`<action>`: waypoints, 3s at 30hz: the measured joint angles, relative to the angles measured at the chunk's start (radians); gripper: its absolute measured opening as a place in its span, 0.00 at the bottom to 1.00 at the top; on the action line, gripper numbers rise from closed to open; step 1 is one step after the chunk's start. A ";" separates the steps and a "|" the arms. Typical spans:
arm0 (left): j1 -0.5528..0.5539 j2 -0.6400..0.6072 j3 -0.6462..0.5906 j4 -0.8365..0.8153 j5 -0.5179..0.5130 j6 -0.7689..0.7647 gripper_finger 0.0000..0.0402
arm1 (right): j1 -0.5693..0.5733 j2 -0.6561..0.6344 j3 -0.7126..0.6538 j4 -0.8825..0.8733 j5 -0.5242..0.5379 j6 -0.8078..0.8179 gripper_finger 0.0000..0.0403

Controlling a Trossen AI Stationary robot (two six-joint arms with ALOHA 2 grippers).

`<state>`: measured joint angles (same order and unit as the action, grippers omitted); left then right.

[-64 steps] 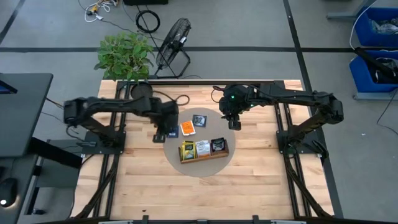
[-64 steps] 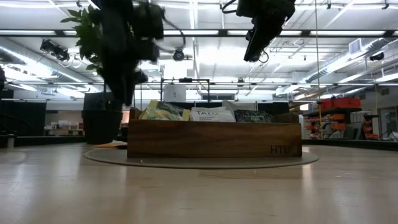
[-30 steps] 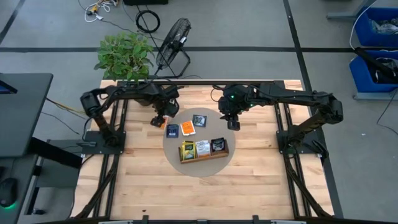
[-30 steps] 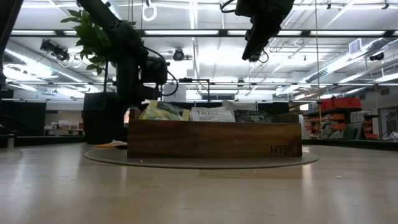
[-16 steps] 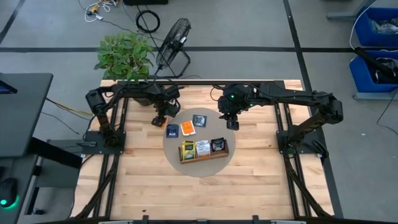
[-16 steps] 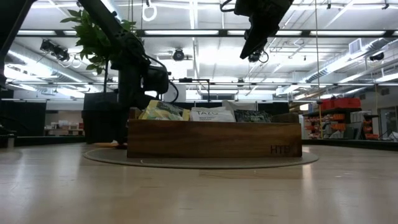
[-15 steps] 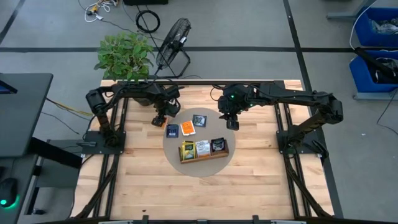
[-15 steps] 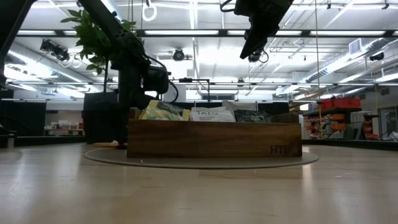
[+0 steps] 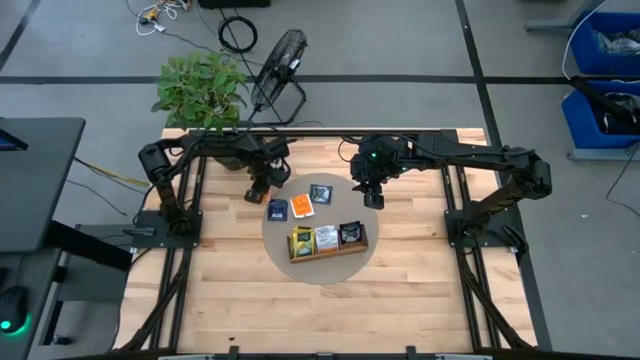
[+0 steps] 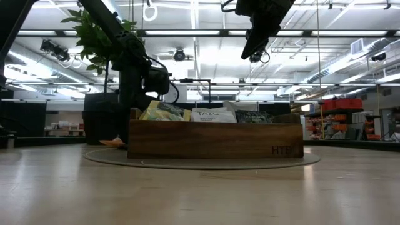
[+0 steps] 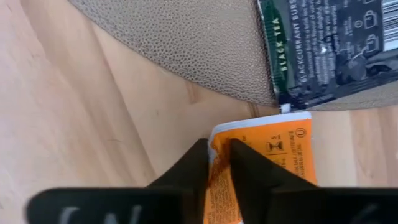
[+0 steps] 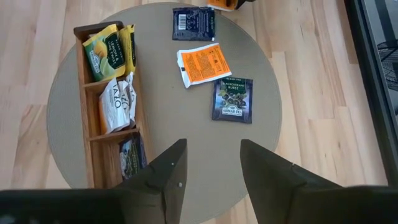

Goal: Pick & Place Tea
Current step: Put the orange tea bag into the middle section of the wooden organizer

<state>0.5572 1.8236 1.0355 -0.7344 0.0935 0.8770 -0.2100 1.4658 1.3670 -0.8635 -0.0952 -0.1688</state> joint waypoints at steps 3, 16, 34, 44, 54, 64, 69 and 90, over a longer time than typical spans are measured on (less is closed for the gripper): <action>-0.002 0.001 0.008 -0.028 0.001 -0.002 0.08 | 0.000 0.000 0.000 0.000 0.000 0.000 0.39; -0.045 0.007 0.175 -0.242 -0.031 -0.035 0.01 | 0.000 0.000 0.000 0.007 0.000 0.000 0.39; -0.248 -0.133 0.413 -0.302 -0.047 -0.101 0.01 | -0.026 -0.075 0.000 -0.112 0.027 0.022 0.39; -0.343 -0.365 0.413 0.016 -0.053 0.000 0.01 | -0.112 -0.139 0.000 -0.092 -0.215 0.070 0.39; -0.452 -0.432 0.414 0.295 0.015 0.026 0.01 | -0.161 -0.128 -0.001 0.172 -0.713 0.277 0.39; -0.513 -0.403 0.413 0.400 -0.062 0.179 0.01 | -0.162 -0.079 -0.001 0.459 -0.916 0.465 0.39; -0.523 -0.403 0.413 0.505 -0.020 0.094 0.01 | -0.184 -0.070 -0.001 0.539 -0.919 0.466 0.39; -0.522 -0.404 0.413 0.800 0.153 -0.097 0.01 | -0.230 -0.023 -0.001 1.018 -1.029 0.873 0.54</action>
<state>0.0353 1.4200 1.4487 0.0653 0.2462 0.7801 -0.4404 1.4432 1.3661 0.1541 -1.1237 0.7039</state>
